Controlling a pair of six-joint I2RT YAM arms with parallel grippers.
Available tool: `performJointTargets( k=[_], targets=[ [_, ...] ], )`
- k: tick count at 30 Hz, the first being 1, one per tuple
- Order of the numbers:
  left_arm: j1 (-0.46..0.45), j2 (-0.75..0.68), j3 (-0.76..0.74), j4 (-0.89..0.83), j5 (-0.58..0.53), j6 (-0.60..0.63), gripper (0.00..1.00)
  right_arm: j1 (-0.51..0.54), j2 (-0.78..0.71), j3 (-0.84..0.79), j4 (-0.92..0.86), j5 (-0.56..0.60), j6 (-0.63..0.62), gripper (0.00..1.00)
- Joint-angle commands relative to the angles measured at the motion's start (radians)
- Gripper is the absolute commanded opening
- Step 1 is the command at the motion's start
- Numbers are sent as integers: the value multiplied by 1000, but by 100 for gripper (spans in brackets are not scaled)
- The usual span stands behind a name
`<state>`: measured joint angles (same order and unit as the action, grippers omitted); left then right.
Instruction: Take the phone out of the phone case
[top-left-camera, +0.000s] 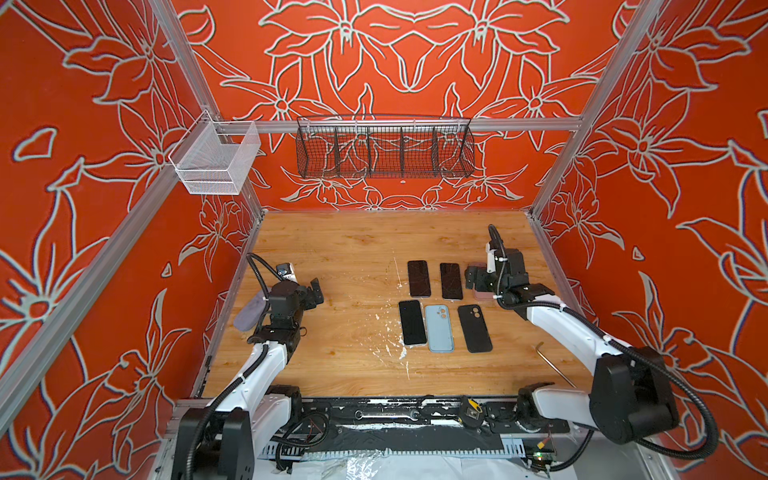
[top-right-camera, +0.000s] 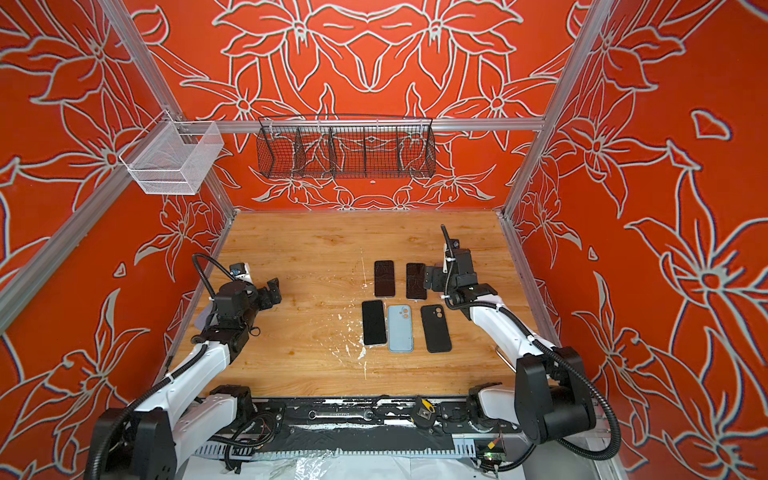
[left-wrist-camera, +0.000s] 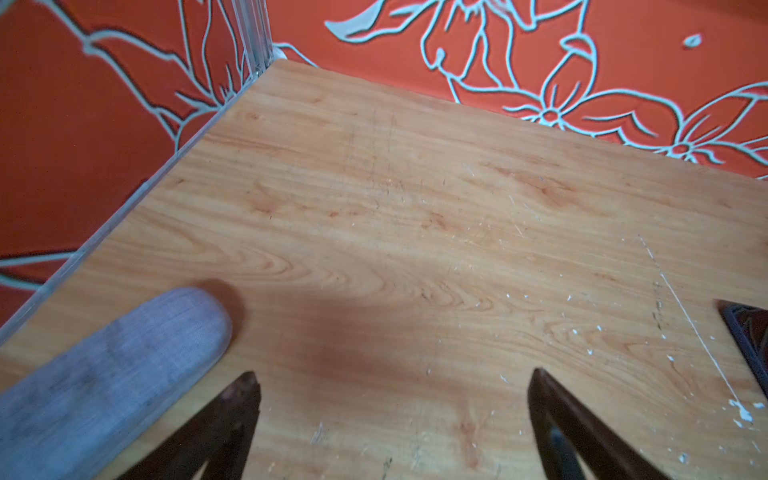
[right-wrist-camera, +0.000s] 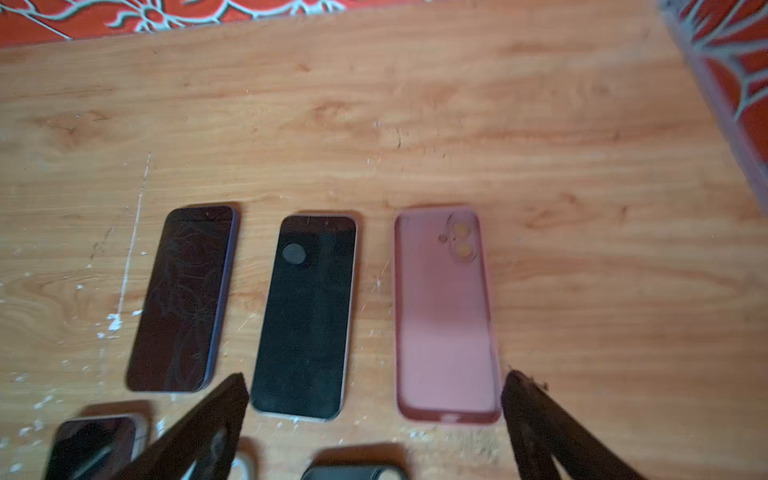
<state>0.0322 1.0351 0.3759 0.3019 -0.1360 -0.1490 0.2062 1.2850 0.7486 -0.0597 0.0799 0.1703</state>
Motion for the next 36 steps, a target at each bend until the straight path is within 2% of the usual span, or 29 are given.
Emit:
performJointTargets(
  k=[1, 4, 7, 9, 13, 15, 18, 20, 22, 24, 25, 30, 34, 36],
  targets=[
    [23, 84, -7, 148, 18, 49, 97, -7, -12, -110, 210, 189, -148, 97],
    [28, 145, -15, 194, 39, 62, 97, -17, 6, -195, 349, 272, -176, 98],
    [30, 205, -39, 277, 10, 52, 97, -21, 47, -268, 496, 340, -181, 98],
    [32, 243, -49, 332, 10, 52, 97, -31, 61, -318, 626, 320, -203, 98],
    [35, 309, -25, 340, 77, 78, 97, -62, 66, -361, 704, 215, -220, 97],
    [35, 321, -24, 354, 82, 78, 97, -93, 100, -398, 804, 140, -213, 98],
    [41, 329, -33, 372, 128, 93, 97, -135, 100, -405, 791, 49, -197, 97],
    [40, 332, -27, 362, 139, 101, 97, -155, 157, -437, 926, 28, -182, 98],
    [40, 337, -29, 363, 177, 120, 97, -169, 125, -417, 823, -5, -178, 97],
    [38, 355, -55, 435, 231, 140, 97, -198, 143, -426, 880, -86, -177, 98],
    [40, 358, -58, 440, 232, 140, 97, -200, 130, -414, 834, -98, -186, 97],
    [39, 352, -54, 425, 235, 144, 97, -196, 126, -437, 868, -178, -227, 98],
    [40, 354, -55, 428, 254, 149, 97, -195, 128, -438, 877, -180, -227, 97],
    [40, 352, -56, 427, 256, 149, 97, -196, 126, -428, 855, -138, -208, 98]
  ],
)
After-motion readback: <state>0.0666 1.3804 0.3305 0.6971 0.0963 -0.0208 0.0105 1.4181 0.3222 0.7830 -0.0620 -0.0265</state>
